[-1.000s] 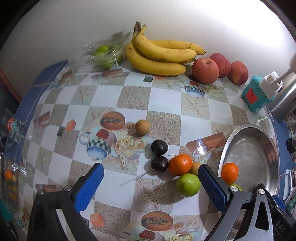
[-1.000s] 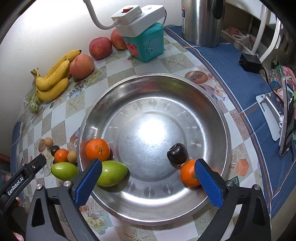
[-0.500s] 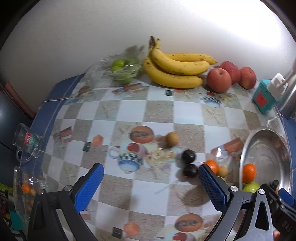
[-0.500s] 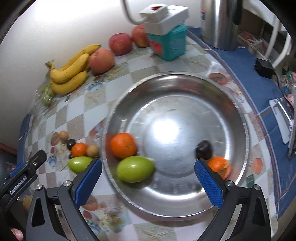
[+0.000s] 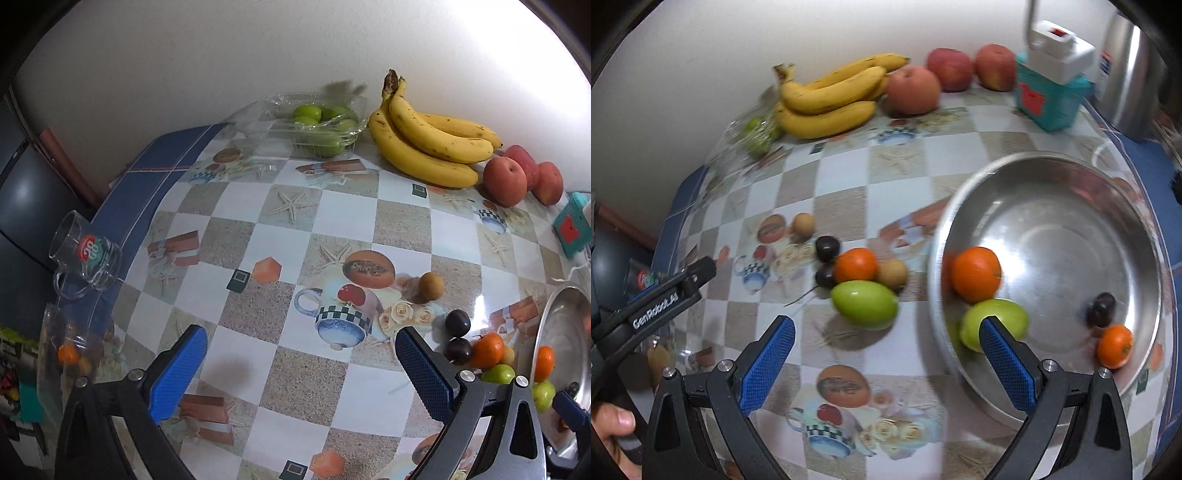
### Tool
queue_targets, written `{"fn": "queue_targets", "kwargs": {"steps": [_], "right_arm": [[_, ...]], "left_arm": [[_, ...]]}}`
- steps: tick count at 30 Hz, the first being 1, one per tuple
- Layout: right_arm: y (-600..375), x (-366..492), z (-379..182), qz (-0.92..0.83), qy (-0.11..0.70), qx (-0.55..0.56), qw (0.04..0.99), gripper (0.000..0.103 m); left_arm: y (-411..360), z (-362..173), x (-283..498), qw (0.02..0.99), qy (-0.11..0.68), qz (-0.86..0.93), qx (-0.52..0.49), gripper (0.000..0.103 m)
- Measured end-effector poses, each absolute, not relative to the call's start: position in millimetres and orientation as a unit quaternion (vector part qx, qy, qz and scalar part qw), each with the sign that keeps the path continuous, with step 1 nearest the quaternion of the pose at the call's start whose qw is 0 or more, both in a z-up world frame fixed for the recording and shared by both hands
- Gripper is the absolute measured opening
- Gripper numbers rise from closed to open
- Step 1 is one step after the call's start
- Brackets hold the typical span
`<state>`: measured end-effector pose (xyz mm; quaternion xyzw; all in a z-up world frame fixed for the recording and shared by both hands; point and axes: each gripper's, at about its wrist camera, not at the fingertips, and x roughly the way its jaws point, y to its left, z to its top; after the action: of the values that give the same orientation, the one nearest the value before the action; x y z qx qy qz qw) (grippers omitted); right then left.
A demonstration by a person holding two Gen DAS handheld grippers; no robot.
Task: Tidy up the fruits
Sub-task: 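Withdraw both open tools from the bowl toward the fruit row, then grasp the large green fruit with the right tool while the left tool approaches the dark plums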
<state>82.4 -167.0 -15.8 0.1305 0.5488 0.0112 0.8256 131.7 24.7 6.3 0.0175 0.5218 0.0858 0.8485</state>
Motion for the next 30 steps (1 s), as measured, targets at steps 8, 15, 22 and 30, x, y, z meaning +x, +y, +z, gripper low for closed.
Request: {"fn": "queue_targets", "kwargs": {"steps": [8,15,22,30], "right_arm": [[-146,89,-25,0.042,0.535,0.086,0.839,0.100],[-143,93,-30,0.049,0.526,0.069,0.846,0.098],[-142,99,-41,0.044,0.532,0.055,0.844,0.072],[-140,103,-51,0.043,0.542,0.057,0.837,0.056]], "left_arm": [[24,-10,140,0.834,0.544,0.093,0.005,0.103],[19,-16,144,0.831,0.549,0.086,-0.008,0.103],[7,-26,149,0.825,0.561,0.062,-0.018,0.103],[-2,-39,155,0.818,0.573,0.038,-0.039,0.103]]}}
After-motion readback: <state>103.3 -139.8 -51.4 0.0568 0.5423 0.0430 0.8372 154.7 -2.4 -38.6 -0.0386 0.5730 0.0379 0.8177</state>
